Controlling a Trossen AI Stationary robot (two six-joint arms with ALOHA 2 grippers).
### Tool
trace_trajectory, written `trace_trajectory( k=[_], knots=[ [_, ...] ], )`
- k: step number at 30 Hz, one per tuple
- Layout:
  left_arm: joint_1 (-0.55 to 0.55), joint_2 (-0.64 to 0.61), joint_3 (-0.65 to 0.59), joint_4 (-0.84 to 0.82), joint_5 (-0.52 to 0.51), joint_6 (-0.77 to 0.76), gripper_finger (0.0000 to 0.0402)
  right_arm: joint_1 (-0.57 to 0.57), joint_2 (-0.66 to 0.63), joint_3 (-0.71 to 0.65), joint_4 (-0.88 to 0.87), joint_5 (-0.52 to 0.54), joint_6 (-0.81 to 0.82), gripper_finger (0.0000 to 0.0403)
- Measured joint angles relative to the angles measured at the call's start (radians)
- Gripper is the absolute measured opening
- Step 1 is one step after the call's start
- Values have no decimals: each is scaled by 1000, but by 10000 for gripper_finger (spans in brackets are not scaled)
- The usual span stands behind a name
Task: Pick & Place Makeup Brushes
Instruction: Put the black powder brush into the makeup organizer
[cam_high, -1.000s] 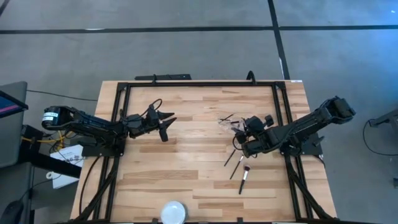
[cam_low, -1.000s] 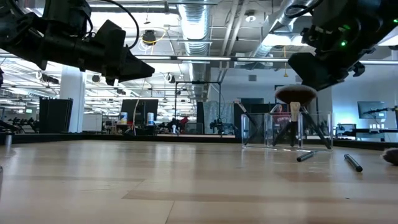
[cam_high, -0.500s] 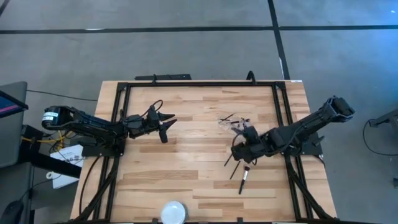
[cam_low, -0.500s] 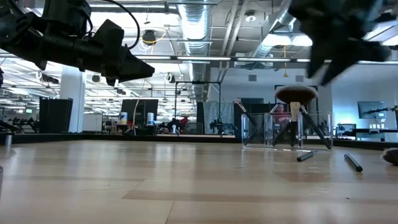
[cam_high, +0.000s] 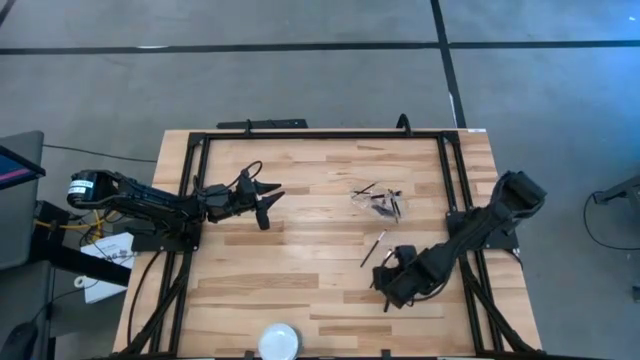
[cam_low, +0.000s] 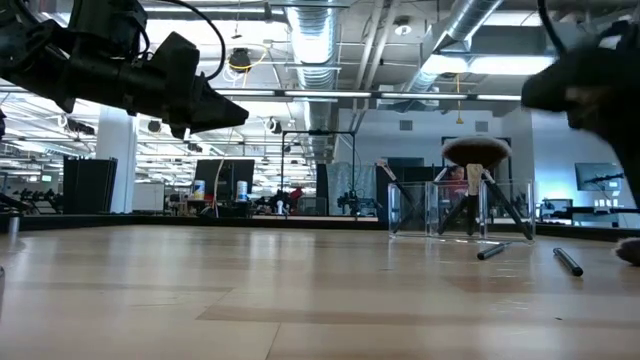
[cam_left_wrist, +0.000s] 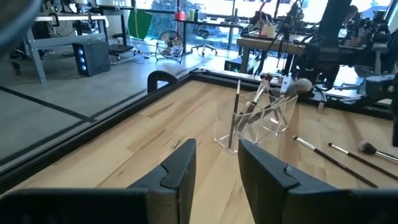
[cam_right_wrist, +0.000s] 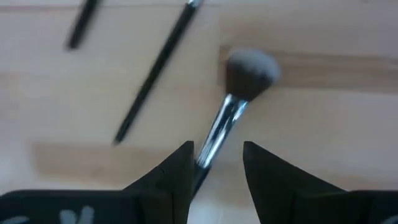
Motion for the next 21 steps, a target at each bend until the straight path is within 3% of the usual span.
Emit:
trace_trajectory(
  k=[11, 21],
  knots=[
    [2, 0, 0, 0, 0, 8, 117, -54, 134, 8, -5, -5, -55, 122],
    [2, 0, 0, 0, -1, 36, 117, -93, 145, 9, -26, 7, -156, 30]
  ],
)
